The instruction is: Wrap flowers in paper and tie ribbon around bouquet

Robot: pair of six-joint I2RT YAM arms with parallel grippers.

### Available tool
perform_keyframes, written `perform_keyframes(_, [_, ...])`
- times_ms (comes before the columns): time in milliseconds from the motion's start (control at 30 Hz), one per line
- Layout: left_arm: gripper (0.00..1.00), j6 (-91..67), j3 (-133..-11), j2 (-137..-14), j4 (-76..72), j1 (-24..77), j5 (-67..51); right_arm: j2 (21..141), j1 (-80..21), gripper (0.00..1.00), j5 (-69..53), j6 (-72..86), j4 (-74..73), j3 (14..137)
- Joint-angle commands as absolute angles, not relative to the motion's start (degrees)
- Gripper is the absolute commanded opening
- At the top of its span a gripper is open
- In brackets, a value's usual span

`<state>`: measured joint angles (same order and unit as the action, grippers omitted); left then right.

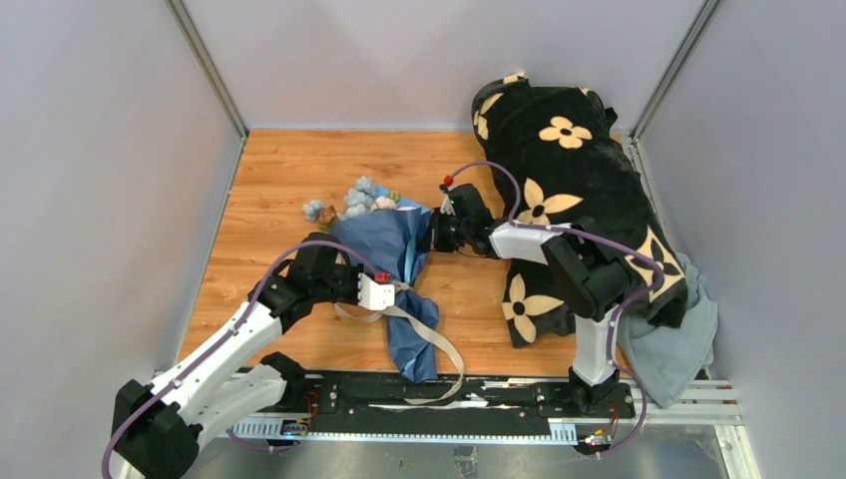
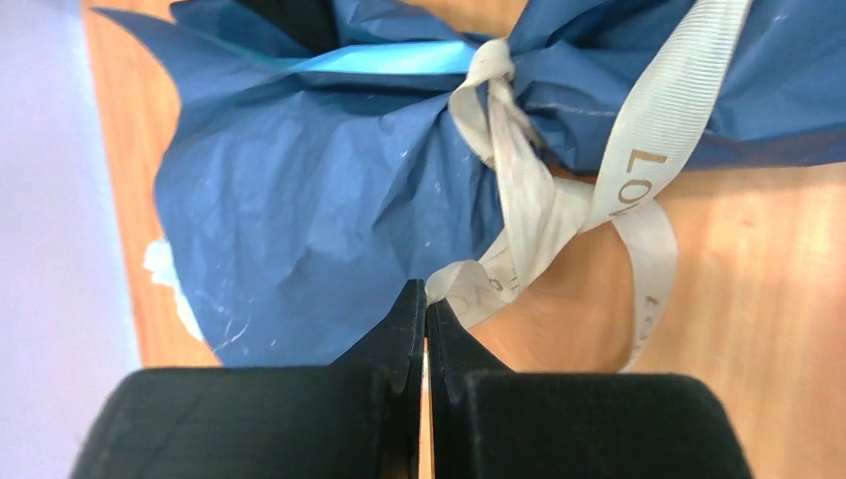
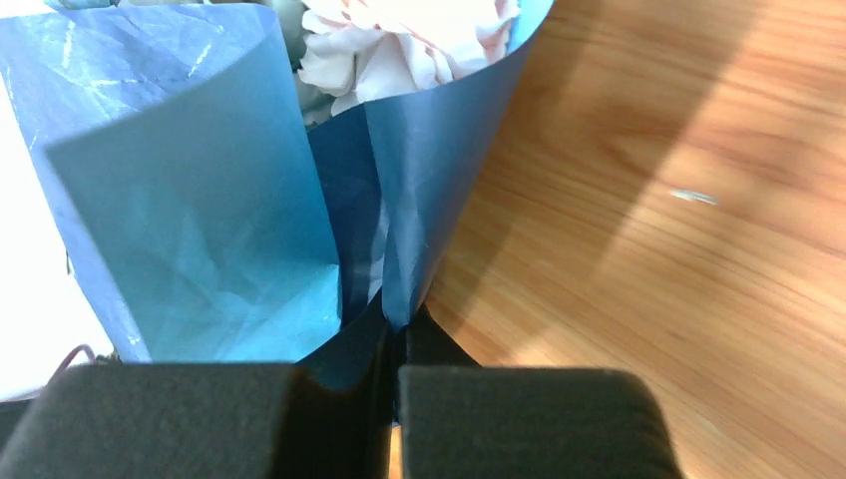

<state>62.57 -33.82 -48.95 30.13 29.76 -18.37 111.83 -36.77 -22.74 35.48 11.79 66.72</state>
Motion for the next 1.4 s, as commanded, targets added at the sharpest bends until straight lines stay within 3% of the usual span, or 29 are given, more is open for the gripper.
perform_keyframes(0, [0.0, 67.58, -33.72, -52.86, 17.56, 29.52, -20.23, 104.55, -32.56, 0.0, -12.86, 39.85, 20.32, 59.15])
perform_keyframes(167, [0.0, 67.98, -37.09, -56.71, 15.98, 30.1, -28.51, 95.15, -28.48, 0.0, -3.23, 39.68, 23.23, 50.34])
perform_keyframes(267, [0.0, 66.93, -37.77, -57.76, 16.5, 32.25, -28.81, 93.27, -26.15, 0.0, -4.07, 36.21, 23.85, 48.12])
perform_keyframes(400, [0.0, 69.33, -34.42, -57.38, 19.87, 32.63, -28.47, 92.15, -24.71, 0.33, -8.14, 27.62, 12.75, 51.11])
perform_keyframes(567, [0.0, 66.92, -32.42, -56.71, 17.17, 32.65, -26.88, 84.43, -24.91, 0.47, -0.56, 18.46, -2.44, 53.64])
perform_keyframes(700, [0.0, 65.93, -32.28, -56.74, 15.85, 32.69, -27.26, 77.6, -29.61, 0.48, 6.35, 10.95, -4.41, 54.13])
perform_keyframes(800, [0.0, 65.78, -32.34, -56.25, 15.26, 32.57, -26.91, 78.97, -36.19, 0.47, -15.25, -6.2, 2.47, 54.74])
perform_keyframes(900, [0.0, 65.91, -32.92, -56.0, 15.83, 32.54, -26.37, 85.03, -38.27, 0.47, -33.01, -13.83, -5.51, 62.41])
perform_keyframes(1067, [0.0, 66.17, -33.19, -57.0, 15.12, 31.95, -25.49, 97.74, -38.45, 0.49, -36.0, -20.09, -19.62, 77.97])
perform_keyframes(1367, [0.0, 66.88, -33.77, -58.39, 14.6, 30.94, -25.07, 106.39, -38.78, 0.41, -36.9, -22.84, -23.62, 83.18])
